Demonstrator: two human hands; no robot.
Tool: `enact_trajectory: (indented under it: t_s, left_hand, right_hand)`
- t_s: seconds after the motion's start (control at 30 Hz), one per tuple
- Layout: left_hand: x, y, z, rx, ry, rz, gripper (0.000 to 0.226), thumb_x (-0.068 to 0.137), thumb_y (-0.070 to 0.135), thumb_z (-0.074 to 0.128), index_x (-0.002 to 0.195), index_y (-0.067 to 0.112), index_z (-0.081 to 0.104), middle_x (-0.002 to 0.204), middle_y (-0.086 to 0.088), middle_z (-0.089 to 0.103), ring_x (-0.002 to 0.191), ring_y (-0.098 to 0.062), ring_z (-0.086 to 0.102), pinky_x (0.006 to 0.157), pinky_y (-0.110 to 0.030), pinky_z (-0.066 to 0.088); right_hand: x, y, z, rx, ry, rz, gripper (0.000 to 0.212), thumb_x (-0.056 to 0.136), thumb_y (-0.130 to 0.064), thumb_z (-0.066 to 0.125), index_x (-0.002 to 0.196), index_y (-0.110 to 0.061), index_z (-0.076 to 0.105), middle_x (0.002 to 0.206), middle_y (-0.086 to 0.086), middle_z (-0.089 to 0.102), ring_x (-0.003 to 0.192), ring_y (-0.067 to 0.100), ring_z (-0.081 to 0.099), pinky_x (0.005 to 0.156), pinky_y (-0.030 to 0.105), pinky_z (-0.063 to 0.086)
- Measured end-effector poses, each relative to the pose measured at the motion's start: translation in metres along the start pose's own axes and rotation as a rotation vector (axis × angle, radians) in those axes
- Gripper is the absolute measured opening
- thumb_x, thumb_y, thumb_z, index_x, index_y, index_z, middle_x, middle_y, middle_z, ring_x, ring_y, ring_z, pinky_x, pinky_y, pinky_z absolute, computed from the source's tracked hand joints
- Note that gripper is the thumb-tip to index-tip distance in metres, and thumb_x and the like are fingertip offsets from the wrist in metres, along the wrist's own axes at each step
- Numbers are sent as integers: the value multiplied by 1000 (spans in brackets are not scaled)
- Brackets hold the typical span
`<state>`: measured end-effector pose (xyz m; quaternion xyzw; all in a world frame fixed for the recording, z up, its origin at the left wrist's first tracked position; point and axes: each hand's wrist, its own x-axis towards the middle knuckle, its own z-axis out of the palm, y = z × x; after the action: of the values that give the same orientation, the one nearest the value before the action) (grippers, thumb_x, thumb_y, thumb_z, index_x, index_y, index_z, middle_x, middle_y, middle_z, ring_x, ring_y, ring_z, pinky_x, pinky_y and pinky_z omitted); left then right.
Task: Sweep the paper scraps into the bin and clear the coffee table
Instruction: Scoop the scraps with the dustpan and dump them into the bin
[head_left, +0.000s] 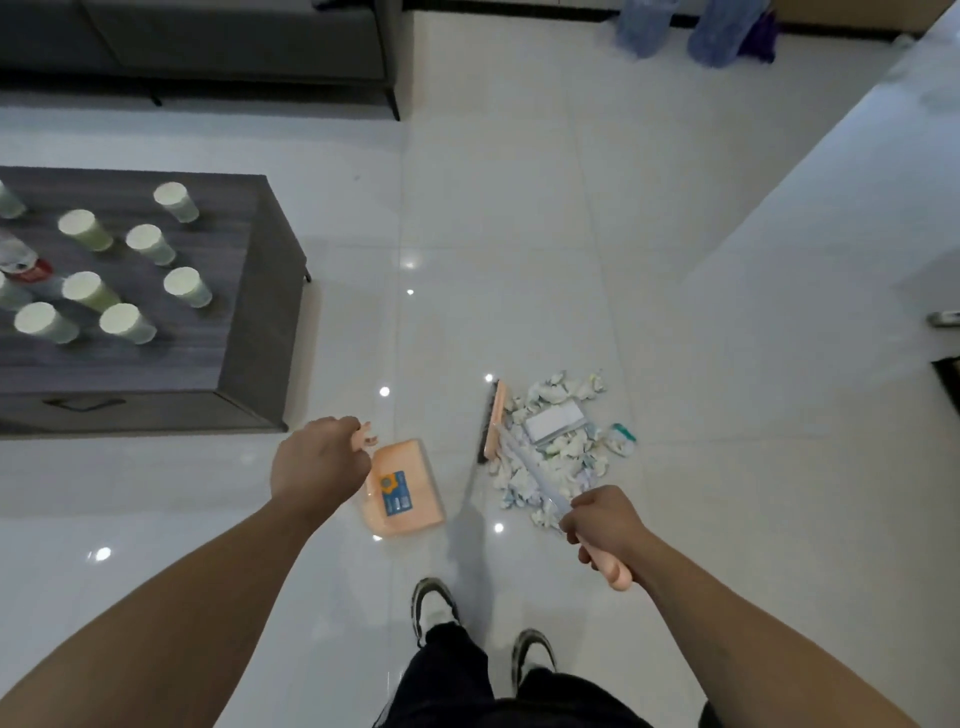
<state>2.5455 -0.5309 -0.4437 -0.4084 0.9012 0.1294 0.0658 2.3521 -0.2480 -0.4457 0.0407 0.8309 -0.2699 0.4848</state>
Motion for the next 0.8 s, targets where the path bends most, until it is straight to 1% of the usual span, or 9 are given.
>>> enact_trajectory:
  t_s: [0.07, 0.17, 0.2, 0.3, 0.37, 0.47, 0.6, 0.73, 0.8]
  left_hand:
    - [12, 9, -4, -42, 17, -30, 10, 74, 19, 59, 66, 18, 54, 60, 2, 53, 56, -24, 51, 51, -27, 40]
    - [26, 28, -6, -41, -34, -43, 11, 74, 18, 57, 64, 18, 54, 56, 4, 53, 52, -17, 50, 50, -24, 42]
    - [29, 35, -4, -21, -59, -33, 11, 74, 17, 57, 64, 18, 54, 56, 4, 54, 52, -17, 52, 51, -25, 45]
    - [37, 60, 4, 17, -107, -12, 12, 76, 18, 55, 64, 19, 56, 58, 4, 57, 55, -19, 57, 58, -27, 53]
    - [44, 75, 8, 30, -106, 6, 14, 79, 21, 55, 65, 19, 57, 60, 4, 57, 56, -19, 56, 57, -25, 49]
    - [56, 97, 12, 57, -91, 94, 18, 84, 30, 56, 70, 20, 62, 64, 3, 58, 62, -22, 56, 58, -27, 48]
    - [82, 138, 14, 99, -117, 214, 17, 83, 32, 58, 72, 21, 62, 67, 3, 59, 66, -23, 56, 57, -29, 45]
    - [96, 172, 21, 97, -139, 238, 20, 83, 38, 56, 71, 22, 62, 66, 6, 58, 67, -23, 56, 54, -28, 37]
    - [98, 184, 25, 40, -152, 230, 23, 82, 41, 57, 72, 22, 63, 66, 5, 60, 68, -23, 58, 56, -28, 42]
  right_hand:
    - [0, -2, -15, 50, 57, -6, 6, 77, 5, 62, 80, 0, 62, 68, 17, 55, 35, 22, 45, 40, 22, 36]
    - [8, 3, -34, 147, 95, 42, 36, 81, 5, 57, 113, -12, 56, 90, 20, 58, 40, 23, 47, 40, 23, 40]
    - [13, 7, -40, 189, 87, 62, 39, 83, 6, 52, 120, -6, 53, 88, 20, 55, 44, 23, 46, 43, 25, 41]
    - [23, 17, -63, 188, 114, 127, 22, 84, 7, 43, 105, 3, 50, 77, 18, 51, 51, 23, 46, 51, 29, 40]
    - [27, 23, -77, 185, 135, 192, 6, 82, 5, 43, 83, 1, 48, 65, 14, 51, 57, 24, 45, 53, 30, 36]
    - [37, 37, -95, 212, 95, 356, 29, 85, -3, 46, 59, -10, 37, 33, 0, 41, 68, 22, 36, 59, 31, 26]
    - [59, 63, -110, 277, 150, 405, 25, 88, 1, 48, 64, -3, 46, 44, 10, 52, 58, 25, 47, 56, 29, 32]
    - [67, 78, -105, 356, 116, 476, 19, 83, -5, 57, 65, -8, 52, 60, 8, 57, 53, 24, 52, 54, 24, 46]
    - [72, 82, -97, 401, 90, 520, 16, 73, -7, 58, 58, -5, 56, 62, 8, 54, 49, 23, 49, 53, 22, 38]
